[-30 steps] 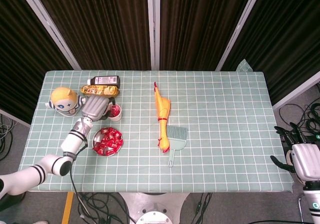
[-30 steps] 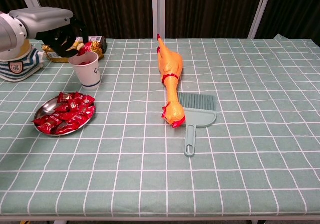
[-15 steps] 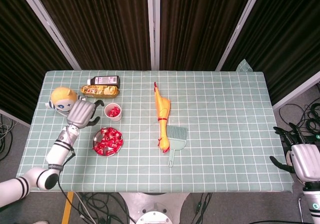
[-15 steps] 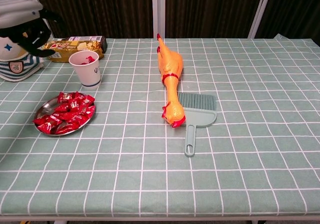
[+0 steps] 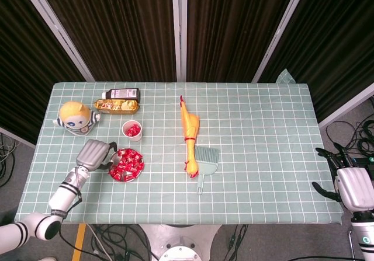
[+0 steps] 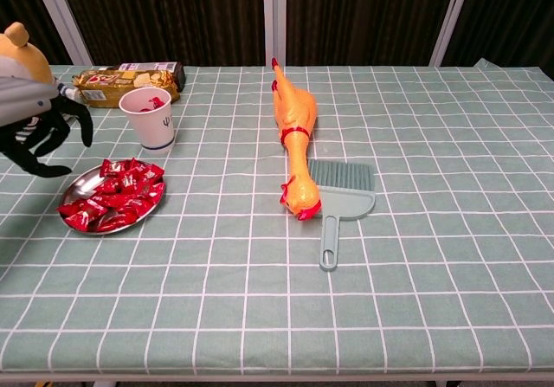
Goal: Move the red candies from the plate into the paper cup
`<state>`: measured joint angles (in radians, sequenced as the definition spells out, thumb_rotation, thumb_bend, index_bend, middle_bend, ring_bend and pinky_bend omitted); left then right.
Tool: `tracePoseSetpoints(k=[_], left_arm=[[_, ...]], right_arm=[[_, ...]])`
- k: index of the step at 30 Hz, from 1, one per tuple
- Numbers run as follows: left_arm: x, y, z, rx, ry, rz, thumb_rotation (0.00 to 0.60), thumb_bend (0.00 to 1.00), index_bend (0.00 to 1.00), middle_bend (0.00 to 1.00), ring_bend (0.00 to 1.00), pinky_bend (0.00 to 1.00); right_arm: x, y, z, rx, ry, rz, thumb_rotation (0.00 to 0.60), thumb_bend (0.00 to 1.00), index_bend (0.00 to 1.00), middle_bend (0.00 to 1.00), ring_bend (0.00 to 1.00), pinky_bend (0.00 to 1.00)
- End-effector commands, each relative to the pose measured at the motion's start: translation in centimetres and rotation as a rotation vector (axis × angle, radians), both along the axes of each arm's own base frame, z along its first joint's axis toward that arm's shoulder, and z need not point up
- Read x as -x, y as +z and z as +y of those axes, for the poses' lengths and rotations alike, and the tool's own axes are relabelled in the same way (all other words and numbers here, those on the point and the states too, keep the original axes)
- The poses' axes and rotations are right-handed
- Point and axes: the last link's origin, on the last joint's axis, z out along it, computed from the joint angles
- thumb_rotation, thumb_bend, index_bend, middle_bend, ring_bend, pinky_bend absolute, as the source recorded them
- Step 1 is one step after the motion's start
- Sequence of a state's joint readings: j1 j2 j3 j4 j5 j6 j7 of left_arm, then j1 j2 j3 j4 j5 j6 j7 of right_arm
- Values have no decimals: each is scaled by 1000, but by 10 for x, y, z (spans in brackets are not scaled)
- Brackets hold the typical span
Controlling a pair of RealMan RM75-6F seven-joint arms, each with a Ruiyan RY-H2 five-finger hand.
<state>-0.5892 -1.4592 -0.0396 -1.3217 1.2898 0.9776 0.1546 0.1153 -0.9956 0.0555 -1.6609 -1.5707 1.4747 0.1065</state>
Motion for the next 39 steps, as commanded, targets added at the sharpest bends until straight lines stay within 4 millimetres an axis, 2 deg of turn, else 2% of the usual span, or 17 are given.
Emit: tracePoseSetpoints(k=[1,13,22,31,39], left_arm=[[-2,-10,0,20,-7,7,600,260,451,824,722,965],[-21,-36,4,93,-85,41,600,282,445,825,722,965],[-35,-43,19,112,-87,57,600,284,426,825,722,965],[-44,-47,17,133,-123,72,600,285,413,825,722,965],[-43,-52,21,157,-103,109,600,284,427,825,722,965]], right_arm=[[0,0,0,1,-2,2,600,101,170,273,60,294],[0,0,0,1,-13,7,600,101,170,273,60,294],[1,1,0,2,-20,8,600,101,170,273,60,294],[4,1,1,4,-29,7,600,101,170,273,60,294],[6,2,1,7,-32,5,600,101,170,273,60,295]])
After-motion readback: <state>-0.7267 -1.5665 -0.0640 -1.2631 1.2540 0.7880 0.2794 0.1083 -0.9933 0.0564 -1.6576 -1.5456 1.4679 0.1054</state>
